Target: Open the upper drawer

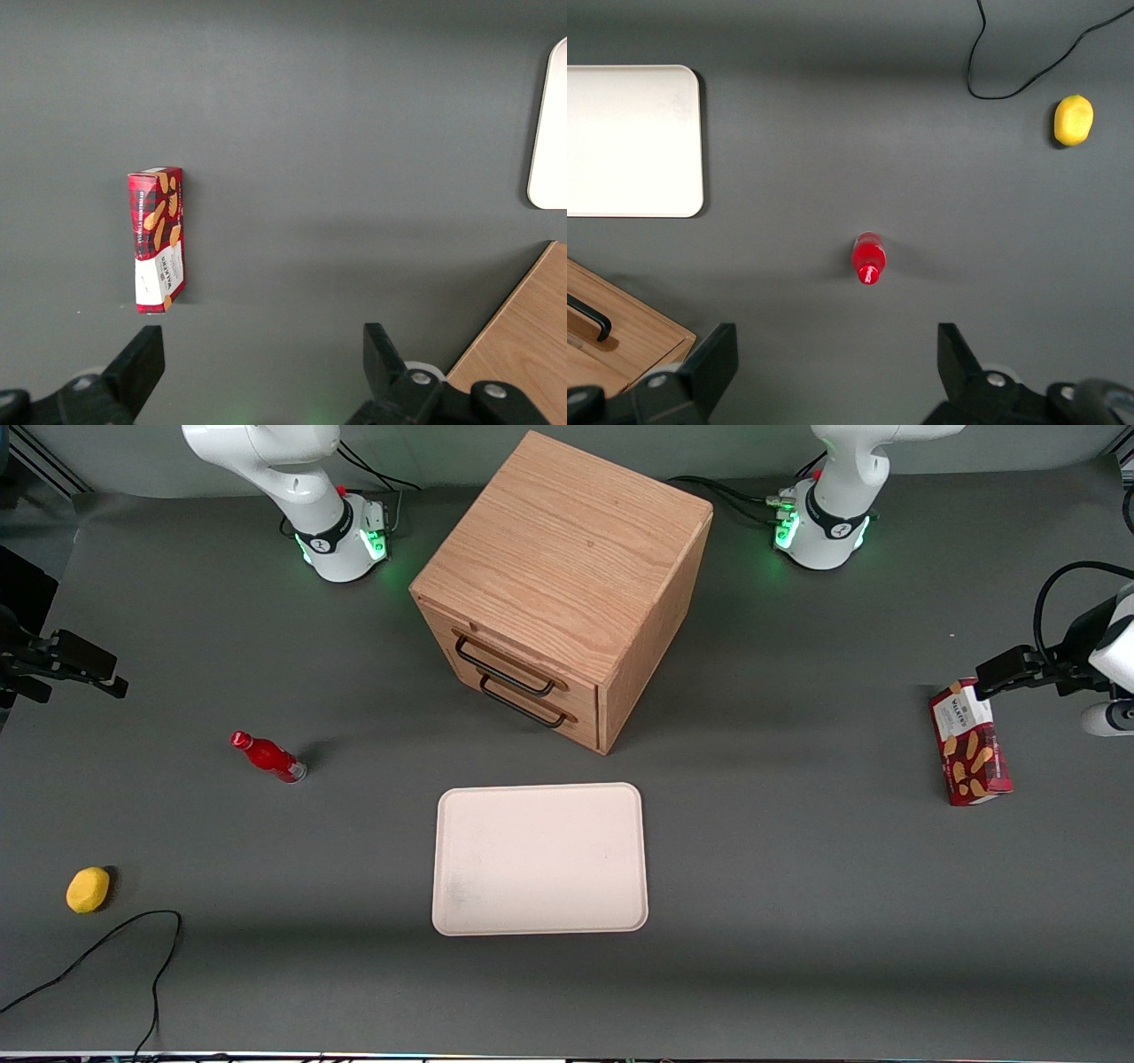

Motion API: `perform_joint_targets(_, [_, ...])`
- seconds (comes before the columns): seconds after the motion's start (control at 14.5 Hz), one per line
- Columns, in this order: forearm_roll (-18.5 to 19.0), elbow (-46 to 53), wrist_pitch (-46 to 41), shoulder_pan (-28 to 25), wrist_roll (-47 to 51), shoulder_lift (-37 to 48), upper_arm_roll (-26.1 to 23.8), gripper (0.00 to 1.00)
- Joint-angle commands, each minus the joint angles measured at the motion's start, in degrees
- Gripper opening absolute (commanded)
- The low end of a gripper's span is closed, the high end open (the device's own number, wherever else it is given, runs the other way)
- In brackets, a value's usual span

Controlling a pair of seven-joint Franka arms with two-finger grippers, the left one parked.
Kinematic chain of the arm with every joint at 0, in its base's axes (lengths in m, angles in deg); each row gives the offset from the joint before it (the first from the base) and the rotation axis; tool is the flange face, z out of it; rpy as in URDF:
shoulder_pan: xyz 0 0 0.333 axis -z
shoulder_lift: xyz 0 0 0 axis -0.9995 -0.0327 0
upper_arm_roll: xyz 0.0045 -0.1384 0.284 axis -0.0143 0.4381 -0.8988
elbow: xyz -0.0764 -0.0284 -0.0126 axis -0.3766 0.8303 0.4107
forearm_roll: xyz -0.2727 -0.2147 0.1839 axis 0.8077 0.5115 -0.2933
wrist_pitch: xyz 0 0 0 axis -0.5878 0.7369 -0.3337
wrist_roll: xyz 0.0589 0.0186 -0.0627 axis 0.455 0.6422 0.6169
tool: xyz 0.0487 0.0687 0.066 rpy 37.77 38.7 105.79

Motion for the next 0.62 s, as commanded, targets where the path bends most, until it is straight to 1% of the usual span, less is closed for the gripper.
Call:
perform_joint_targets(0.0, [0.33,0.35,-0.36,-0.02,1.46,0.22,-0.29,1.00])
perform_joint_targets(0.14, [0.42,0.35,0.08,-0.89,2.43,-0.13,-0.46,1.00])
perform_joint_targets(0.28, [0.42,0.88,0.08,-3.18,2.53,-0.31,-0.46,1.00])
perform_joint_targets(0.55, [0.42,0.88,-0.01,-9.23,2.53,-1.10,-0.37,1.00])
